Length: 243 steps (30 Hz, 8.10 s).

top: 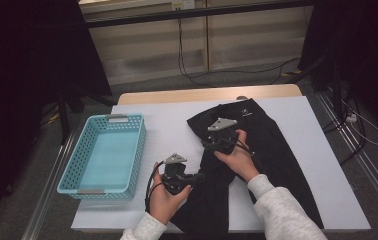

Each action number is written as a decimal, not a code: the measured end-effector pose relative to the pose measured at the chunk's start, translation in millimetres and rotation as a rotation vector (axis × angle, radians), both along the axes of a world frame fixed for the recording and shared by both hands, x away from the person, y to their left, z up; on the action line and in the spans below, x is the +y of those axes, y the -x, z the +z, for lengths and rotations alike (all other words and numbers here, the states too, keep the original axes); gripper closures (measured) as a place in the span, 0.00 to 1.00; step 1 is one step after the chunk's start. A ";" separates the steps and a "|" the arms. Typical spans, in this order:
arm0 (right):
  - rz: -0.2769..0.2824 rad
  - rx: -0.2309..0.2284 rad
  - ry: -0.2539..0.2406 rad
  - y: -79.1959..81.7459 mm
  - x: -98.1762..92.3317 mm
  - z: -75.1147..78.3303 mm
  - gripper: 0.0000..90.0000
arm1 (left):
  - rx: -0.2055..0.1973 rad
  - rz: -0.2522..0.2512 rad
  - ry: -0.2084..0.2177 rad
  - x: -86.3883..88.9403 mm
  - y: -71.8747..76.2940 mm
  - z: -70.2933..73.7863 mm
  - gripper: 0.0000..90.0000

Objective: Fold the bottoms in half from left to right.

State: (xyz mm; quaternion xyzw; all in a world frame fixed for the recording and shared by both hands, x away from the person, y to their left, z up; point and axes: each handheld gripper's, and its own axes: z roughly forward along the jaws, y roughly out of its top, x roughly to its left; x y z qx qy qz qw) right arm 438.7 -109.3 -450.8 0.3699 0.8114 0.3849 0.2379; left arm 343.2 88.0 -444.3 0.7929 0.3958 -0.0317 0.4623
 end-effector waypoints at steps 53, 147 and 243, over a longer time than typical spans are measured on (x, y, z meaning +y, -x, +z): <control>-0.329 0.107 -0.119 109.3 -167.7 19.7 0.36 | -0.146 -0.007 -0.130 -8.0 -56.7 5.6 0.25; -0.404 0.134 -0.045 178.9 -215.5 6.7 0.69 | -0.151 0.044 -0.170 26.4 -53.9 -10.2 0.21; -0.342 0.113 -0.091 16.6 -125.2 11.7 0.32 | -0.138 0.078 -0.185 55.1 -46.4 -6.7 0.14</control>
